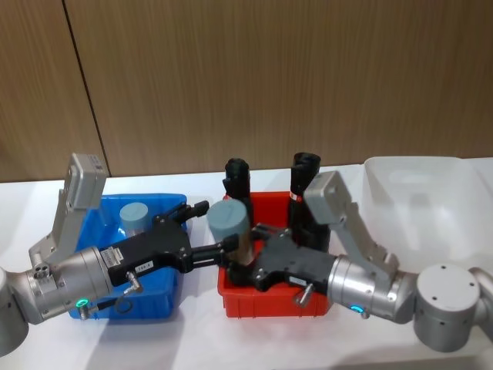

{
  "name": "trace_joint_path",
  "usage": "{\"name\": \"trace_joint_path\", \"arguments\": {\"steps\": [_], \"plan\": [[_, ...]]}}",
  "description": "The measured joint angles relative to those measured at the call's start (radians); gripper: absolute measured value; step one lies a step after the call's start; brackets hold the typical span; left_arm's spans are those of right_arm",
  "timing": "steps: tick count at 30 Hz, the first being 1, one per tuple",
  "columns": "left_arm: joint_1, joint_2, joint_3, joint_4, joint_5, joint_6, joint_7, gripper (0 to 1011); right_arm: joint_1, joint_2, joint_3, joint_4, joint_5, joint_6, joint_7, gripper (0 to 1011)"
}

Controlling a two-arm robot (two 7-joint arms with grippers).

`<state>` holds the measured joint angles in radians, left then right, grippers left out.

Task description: Pick the cotton swabs from the blue box and place them into the white box.

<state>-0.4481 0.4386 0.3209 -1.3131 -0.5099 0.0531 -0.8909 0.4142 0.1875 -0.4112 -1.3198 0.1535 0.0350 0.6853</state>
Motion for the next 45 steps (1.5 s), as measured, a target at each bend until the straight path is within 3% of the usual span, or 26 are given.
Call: {"name": "trace_joint_path", "arguments": {"steps": [15,26,36,45], "plan": [[0.000,0.000,0.000,0.000,0.000,0.000,0.000,1004,-0.043,0.067,0.048,-0.052,0.054,0.000,-0.045,621],[0.000,0.000,0.000,0.000,0.000,0.000,0.000,1004,-0.102,0.134,0.087,-0.120,0.109,-0.006,-0.088,621],[0.000,0.000,0.000,0.000,0.000,0.000,0.000,1004,-0.159,0.210,0.140,-0.185,0.171,-0.009,-0.151,621],[0.000,0.000,0.000,0.000,0.000,0.000,0.000,1004,-0.176,0.256,0.185,-0.198,0.219,-0.006,-0.217,621]]}}
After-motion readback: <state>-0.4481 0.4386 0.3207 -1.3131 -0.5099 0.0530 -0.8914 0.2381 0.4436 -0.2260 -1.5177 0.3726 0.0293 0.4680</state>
